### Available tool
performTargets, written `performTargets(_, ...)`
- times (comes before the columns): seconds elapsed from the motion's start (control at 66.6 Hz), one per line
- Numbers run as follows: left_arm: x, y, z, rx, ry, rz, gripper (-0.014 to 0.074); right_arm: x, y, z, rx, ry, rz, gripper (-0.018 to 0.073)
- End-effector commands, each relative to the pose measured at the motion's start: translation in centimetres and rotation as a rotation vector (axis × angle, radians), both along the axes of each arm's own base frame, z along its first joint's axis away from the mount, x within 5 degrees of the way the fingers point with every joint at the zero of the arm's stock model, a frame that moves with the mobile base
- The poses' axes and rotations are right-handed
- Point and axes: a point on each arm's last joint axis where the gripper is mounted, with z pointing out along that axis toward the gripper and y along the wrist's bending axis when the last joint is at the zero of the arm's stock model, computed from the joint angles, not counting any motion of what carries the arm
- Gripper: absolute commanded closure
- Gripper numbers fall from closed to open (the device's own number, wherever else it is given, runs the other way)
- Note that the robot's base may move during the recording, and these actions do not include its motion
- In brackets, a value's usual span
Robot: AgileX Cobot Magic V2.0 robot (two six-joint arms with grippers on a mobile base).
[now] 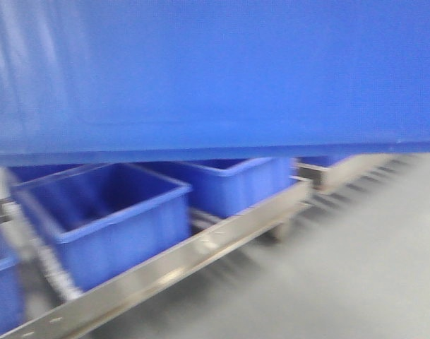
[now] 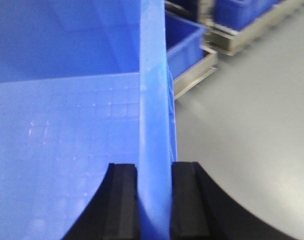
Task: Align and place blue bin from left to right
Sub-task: 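Turn the base while holding the bin with both grippers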
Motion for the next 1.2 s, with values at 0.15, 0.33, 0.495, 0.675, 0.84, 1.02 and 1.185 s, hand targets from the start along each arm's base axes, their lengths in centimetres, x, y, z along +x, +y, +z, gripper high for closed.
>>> performTargets(0.15,-0.3,0.18,1.16,-0.01,-0.083,-0.018,0.0707,-0.1,-0.46,1.3,0.021,-0.099,0.007,0.0637)
performTargets(0.33,-0.3,0.18,1.16,-0.01,-0.083,-0.018,0.0707,-0.1,-0.46,1.3,0.021,-0.099,0.007,0.0637)
performTargets(0.495,-0.3,0.18,1.16,-0.01,-0.083,-0.018,0.0707,-0.1,-0.46,1.3,0.021,-0.099,0.007,0.0637)
performTargets(0.675,-0.3,0.18,1.16,-0.01,-0.083,-0.018,0.0707,-0.1,-0.46,1.3,0.021,-0.099,0.007,0.0637)
performTargets(0.84,-0.3,0.18,1.16,-0.01,-0.083,-0.018,0.0707,-0.1,-0.46,1.3,0.021,-0.099,0.007,0.0637)
performTargets(1.02,-0.3,0.18,1.16,-0.01,-0.083,-0.018,0.0707,-0.1,-0.46,1.3,0.021,-0.099,0.007,0.0637)
performTargets(1.185,-0.3,0.18,1.16,-0.01,-0.083,-0.018,0.0707,-0.1,-0.46,1.3,0.021,-0.099,0.007,0.0637)
